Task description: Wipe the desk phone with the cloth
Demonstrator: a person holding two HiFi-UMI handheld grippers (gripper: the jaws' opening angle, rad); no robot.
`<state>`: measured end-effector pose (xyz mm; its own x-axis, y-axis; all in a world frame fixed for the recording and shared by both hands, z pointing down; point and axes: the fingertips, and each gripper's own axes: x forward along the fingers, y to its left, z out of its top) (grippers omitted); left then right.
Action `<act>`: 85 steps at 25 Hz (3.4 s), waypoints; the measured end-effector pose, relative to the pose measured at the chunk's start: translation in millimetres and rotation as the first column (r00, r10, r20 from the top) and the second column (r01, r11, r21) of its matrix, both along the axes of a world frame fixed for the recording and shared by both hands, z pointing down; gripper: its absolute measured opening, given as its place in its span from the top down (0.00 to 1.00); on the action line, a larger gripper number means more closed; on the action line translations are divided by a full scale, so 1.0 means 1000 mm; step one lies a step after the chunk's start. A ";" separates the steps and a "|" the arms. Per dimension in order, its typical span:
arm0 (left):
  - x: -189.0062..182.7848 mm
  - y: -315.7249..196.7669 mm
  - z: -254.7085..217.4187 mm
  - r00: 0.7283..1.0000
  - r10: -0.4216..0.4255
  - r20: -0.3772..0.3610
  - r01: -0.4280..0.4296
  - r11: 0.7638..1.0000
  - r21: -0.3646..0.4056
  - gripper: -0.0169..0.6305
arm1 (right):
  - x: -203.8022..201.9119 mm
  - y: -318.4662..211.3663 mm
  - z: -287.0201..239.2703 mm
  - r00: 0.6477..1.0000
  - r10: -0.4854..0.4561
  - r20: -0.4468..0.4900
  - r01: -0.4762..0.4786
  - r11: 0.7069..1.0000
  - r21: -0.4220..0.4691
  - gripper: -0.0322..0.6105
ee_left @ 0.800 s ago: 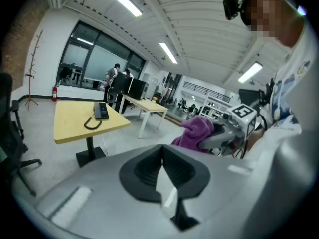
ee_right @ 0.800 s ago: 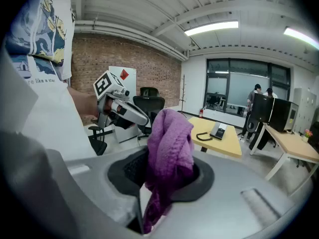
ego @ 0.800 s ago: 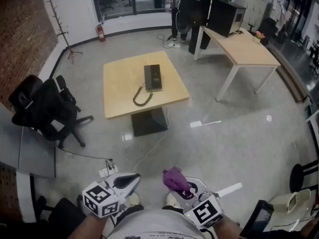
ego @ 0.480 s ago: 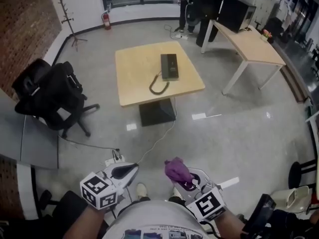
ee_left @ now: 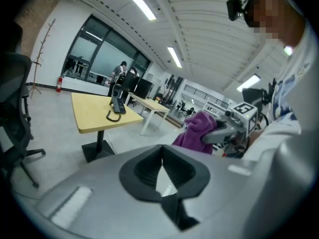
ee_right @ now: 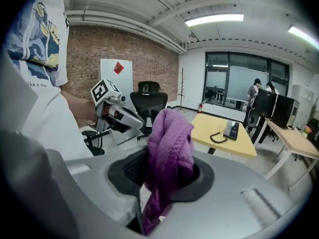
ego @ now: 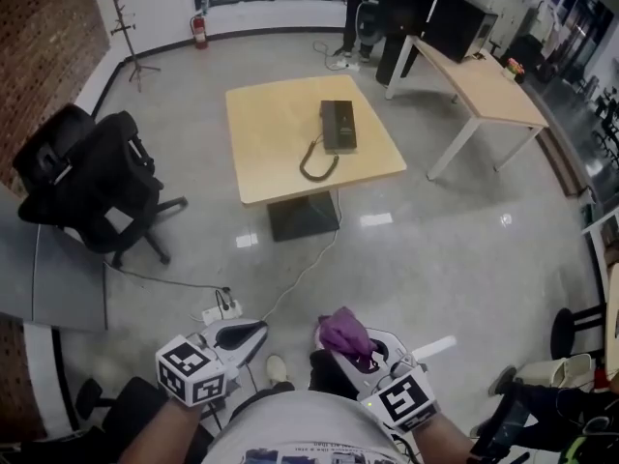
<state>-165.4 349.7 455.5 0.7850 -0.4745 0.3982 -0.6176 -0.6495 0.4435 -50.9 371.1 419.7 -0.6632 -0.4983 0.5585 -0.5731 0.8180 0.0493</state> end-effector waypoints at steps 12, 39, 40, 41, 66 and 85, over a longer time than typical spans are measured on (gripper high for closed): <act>0.024 -0.123 0.007 1.000 -0.024 -0.005 0.024 0.999 -0.023 0.93 | 0.025 -0.140 0.002 0.999 -0.002 0.055 0.001 1.000 0.015 0.79; 0.073 -0.481 0.105 0.980 0.074 -0.185 -0.123 0.957 -0.263 0.63 | 0.075 -0.390 0.003 0.967 0.254 -0.013 -0.254 0.967 -0.033 0.79; 0.077 -0.493 0.112 0.976 0.083 -0.203 -0.140 0.948 -0.287 0.63 | 0.075 -0.394 0.002 0.963 0.269 -0.018 -0.269 0.963 -0.032 0.79; 0.082 -0.505 0.120 0.972 0.089 -0.216 -0.154 0.939 -0.307 0.62 | 0.074 -0.398 0.002 0.959 0.283 -0.023 -0.284 0.958 -0.030 0.79; 0.152 -0.593 0.178 0.893 0.047 -0.447 -0.291 0.818 -0.496 0.68 | 0.133 -0.412 0.012 0.915 0.392 -0.093 -0.402 0.907 -0.128 0.79; 0.159 -0.526 0.032 0.889 0.073 -0.452 -0.246 0.908 -0.338 0.69 | 0.088 -0.504 -0.052 0.988 0.135 0.075 -0.142 0.986 0.083 0.79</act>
